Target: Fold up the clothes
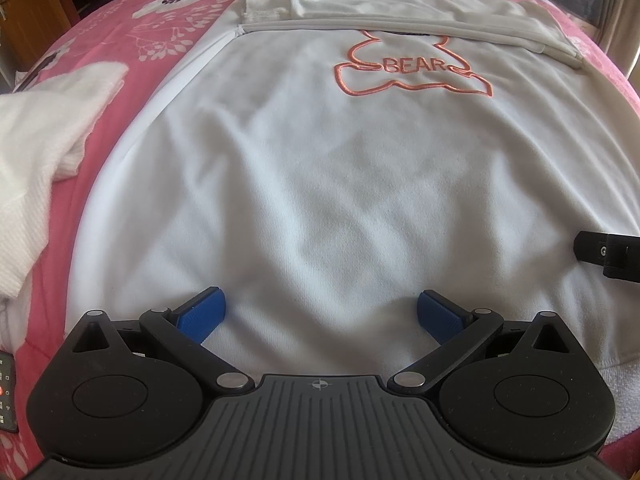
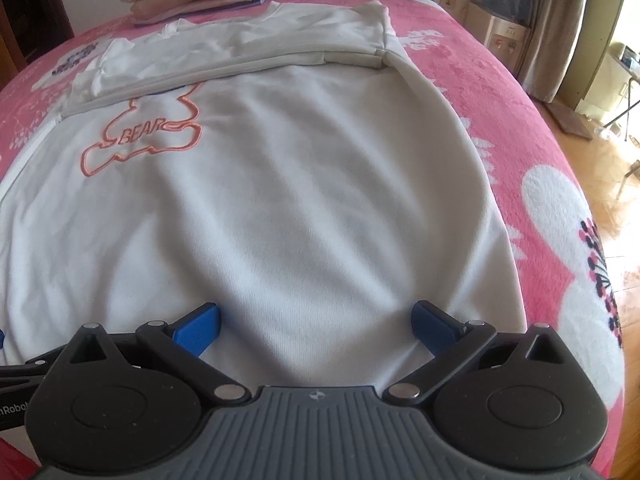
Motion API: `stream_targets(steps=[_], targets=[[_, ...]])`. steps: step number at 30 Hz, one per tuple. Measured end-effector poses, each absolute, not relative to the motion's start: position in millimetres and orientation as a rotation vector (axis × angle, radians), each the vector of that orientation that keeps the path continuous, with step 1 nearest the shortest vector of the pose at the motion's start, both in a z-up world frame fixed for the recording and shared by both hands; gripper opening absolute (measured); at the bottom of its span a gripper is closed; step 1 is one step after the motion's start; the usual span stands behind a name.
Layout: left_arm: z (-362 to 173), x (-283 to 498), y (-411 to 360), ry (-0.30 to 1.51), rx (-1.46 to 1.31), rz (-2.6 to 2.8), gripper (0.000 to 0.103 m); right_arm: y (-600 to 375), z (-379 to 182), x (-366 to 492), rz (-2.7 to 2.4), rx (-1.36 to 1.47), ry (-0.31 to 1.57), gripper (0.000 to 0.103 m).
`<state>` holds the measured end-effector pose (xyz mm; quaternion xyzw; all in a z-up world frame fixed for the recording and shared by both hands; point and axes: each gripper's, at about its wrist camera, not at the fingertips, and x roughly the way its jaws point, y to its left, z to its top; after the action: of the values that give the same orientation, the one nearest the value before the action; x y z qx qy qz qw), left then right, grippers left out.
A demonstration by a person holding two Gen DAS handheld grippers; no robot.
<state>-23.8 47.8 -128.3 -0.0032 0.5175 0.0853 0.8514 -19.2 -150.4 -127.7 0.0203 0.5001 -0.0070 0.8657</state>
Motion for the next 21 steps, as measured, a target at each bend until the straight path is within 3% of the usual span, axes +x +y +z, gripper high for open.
stream_targets(steps=[11, 21], targets=[[-129.0, -24.3, 48.7, 1.085, -0.007, 0.179, 0.103, -146.9, -124.5, -19.5, 0.024, -0.046, 1.028, 0.103], [-129.5, -25.4, 49.2, 1.078, -0.011, 0.177, 0.103, -127.9, -110.0, -25.6, 0.045, -0.172, 0.9, 0.103]])
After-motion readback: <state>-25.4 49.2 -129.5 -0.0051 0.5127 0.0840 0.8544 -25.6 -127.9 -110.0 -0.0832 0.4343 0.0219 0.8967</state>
